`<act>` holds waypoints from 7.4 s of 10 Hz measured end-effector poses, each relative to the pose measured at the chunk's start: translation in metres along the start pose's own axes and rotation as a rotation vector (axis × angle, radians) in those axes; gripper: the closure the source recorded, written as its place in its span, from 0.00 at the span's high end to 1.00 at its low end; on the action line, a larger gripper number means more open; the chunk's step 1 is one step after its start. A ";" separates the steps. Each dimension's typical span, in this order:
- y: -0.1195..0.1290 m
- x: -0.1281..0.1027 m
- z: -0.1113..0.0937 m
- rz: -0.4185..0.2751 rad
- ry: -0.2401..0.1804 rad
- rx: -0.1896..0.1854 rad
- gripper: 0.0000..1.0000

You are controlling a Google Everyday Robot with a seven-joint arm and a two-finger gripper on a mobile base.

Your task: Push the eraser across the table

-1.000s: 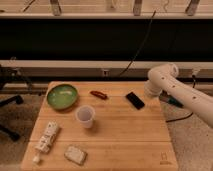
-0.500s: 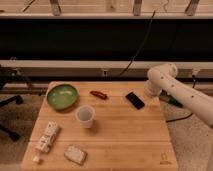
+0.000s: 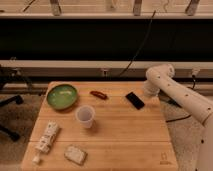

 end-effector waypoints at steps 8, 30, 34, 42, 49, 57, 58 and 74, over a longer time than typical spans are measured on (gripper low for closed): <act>-0.036 0.005 0.044 0.001 0.007 0.001 0.02; -0.017 -0.063 0.002 -0.153 -0.137 0.043 0.02; -0.015 -0.067 -0.001 -0.152 -0.132 0.035 0.02; -0.011 -0.052 0.028 -0.112 -0.090 -0.021 0.02; -0.029 -0.047 -0.051 -0.087 -0.057 -0.028 0.02; -0.028 -0.022 0.054 -0.055 -0.049 -0.047 0.02; -0.029 -0.022 0.056 -0.053 -0.051 -0.046 0.02; -0.030 -0.035 0.065 -0.060 -0.062 -0.053 0.02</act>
